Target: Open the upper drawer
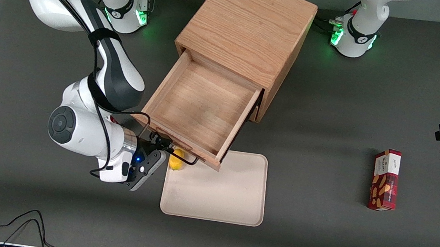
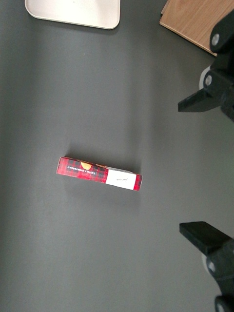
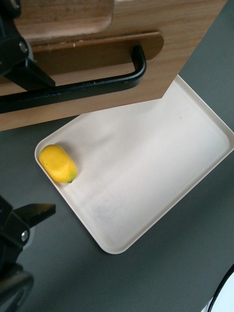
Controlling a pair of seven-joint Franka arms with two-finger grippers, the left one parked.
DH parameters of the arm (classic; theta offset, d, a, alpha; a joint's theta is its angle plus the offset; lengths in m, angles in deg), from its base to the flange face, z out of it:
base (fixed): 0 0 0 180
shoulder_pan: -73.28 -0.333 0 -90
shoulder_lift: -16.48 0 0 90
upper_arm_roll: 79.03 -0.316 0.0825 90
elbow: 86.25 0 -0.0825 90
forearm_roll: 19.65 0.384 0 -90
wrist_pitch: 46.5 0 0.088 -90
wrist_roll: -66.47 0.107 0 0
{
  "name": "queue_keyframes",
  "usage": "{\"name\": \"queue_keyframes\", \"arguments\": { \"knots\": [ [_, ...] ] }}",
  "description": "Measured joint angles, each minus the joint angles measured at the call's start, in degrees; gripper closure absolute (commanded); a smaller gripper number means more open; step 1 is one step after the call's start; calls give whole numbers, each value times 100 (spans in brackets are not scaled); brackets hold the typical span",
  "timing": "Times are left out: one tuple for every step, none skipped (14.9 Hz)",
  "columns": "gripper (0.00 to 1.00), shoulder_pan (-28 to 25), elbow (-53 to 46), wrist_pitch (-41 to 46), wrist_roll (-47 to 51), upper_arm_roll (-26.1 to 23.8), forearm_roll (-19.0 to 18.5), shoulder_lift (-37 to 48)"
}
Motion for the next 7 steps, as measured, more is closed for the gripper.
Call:
{"name": "queue_keyframes", "arguments": {
  "knots": [
    [0, -3, -25, 26, 0, 0, 0, 0],
    [0, -6, -70, 65, 0, 0, 0, 0],
    [0, -7, -133, 117, 0, 2, -1, 2],
    [0, -6, -234, 170, 5, 16, -1, 6],
    [0, 0, -350, 274, 12, 30, -1, 17],
    [0, 6, -463, 414, 17, 37, -1, 38],
    [0, 8, -551, 541, 19, 44, -1, 80]
  ]
}}
